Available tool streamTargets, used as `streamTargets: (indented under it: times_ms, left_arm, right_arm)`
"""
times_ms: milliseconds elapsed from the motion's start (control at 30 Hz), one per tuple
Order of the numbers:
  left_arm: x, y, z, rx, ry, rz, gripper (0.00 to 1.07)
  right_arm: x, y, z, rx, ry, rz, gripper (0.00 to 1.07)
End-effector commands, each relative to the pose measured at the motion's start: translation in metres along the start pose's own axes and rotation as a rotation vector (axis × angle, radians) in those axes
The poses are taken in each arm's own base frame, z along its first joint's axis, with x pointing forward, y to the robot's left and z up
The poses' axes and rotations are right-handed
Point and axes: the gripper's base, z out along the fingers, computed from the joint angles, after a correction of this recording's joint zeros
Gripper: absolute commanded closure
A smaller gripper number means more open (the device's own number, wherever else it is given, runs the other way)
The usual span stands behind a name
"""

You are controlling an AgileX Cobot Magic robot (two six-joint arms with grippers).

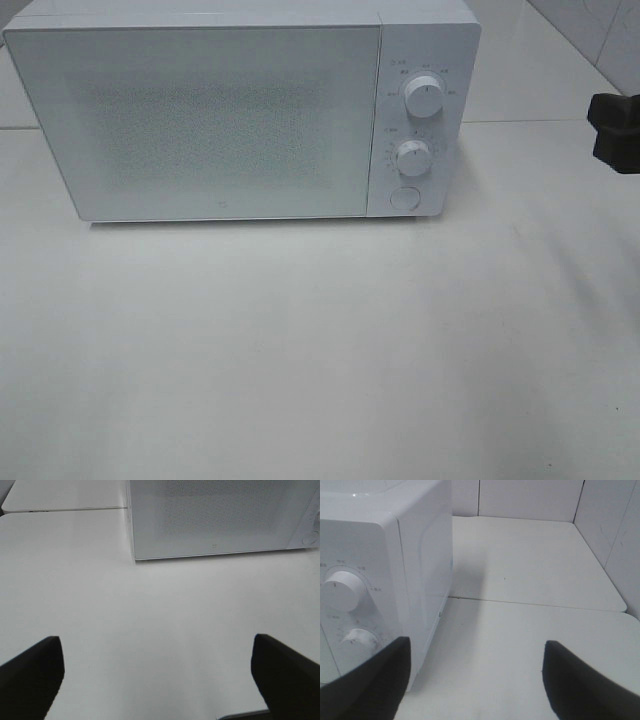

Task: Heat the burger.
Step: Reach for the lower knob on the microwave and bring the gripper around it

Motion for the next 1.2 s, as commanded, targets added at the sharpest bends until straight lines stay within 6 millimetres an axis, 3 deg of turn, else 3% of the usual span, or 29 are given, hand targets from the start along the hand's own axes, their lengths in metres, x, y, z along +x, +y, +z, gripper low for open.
streamTargets:
  times_ms: [33, 367, 700, 900, 1067, 1200]
  left_arm:
    - [0.001, -0.001, -0.002, -0.001, -0.028, -0.006, 0.13]
    - [0.001, -0.001, -0.002, -0.001, -0.028, -0.006, 0.13]
    - [0.001, -0.001, -0.002, -0.001, -0.028, -0.006, 0.13]
    - [0.001, -0.001, -0.002, -0.001, -0.028, -0.006, 0.13]
    - [0.001, -0.001, -0.002, -0.001, -0.028, -0.006, 0.13]
    - [0.001, -0.001, -0.002, -0.001, -0.028, -0.006, 0.13]
  right_arm:
    - [0.004, -0.002, 0.01, 0.031, -0.035, -0.014, 0.38]
    - [0.023, 0.026, 0.022, 0.083, -0.13, -0.04, 0.38]
    - [0.051, 0.08, 0.027, 0.029, -0.12, -0.067, 0.38]
    - [0.057, 0.093, 0.028, 0.049, -0.112, -0.051, 0.38]
    - [0.064, 0.117, 0.033, 0.011, -0.106, -0.064, 0.38]
    - [0.066, 0.121, 0.038, 0.009, -0.097, -0.068, 0.38]
